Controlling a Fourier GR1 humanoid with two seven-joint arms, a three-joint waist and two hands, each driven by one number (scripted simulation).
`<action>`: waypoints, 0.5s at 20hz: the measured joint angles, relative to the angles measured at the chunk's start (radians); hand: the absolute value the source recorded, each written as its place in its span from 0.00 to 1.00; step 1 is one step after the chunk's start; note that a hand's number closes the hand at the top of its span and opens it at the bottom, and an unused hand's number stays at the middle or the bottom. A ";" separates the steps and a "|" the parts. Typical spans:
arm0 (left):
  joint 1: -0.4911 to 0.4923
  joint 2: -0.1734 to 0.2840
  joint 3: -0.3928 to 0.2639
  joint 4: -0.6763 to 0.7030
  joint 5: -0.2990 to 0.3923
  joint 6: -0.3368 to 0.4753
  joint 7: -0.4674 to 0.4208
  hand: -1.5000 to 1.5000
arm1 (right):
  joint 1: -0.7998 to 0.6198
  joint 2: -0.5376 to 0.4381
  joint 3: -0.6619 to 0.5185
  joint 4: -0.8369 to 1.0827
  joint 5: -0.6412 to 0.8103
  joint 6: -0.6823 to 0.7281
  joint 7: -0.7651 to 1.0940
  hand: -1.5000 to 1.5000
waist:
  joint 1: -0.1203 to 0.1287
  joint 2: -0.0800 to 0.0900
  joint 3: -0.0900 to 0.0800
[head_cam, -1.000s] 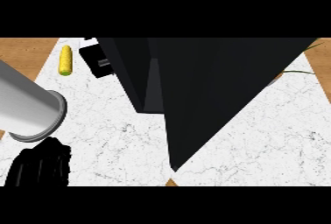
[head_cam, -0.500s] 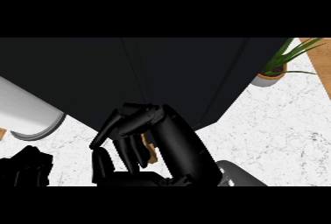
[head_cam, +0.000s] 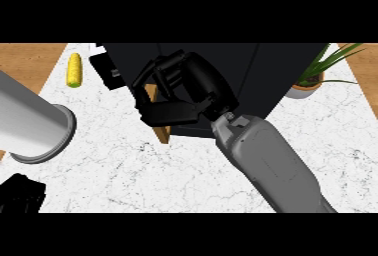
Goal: Pick up the bottled water, place it into the cabinet and close the cabinet
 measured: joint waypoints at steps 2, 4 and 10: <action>0.002 0.003 0.012 0.004 0.003 -0.016 -0.001 1.00 | -0.007 0.006 -0.014 0.049 -0.023 0.057 -0.049 1.00 | 0.001 -0.013 0.001; 0.014 0.012 0.022 -0.011 0.010 -0.026 0.006 1.00 | -0.018 0.009 -0.024 0.087 -0.042 0.101 -0.078 1.00 | 0.006 -0.021 -0.001; 0.000 0.022 0.031 -0.014 0.012 -0.038 0.024 1.00 | -0.042 -0.006 -0.036 0.160 -0.069 0.214 -0.158 1.00 | 0.018 -0.031 -0.010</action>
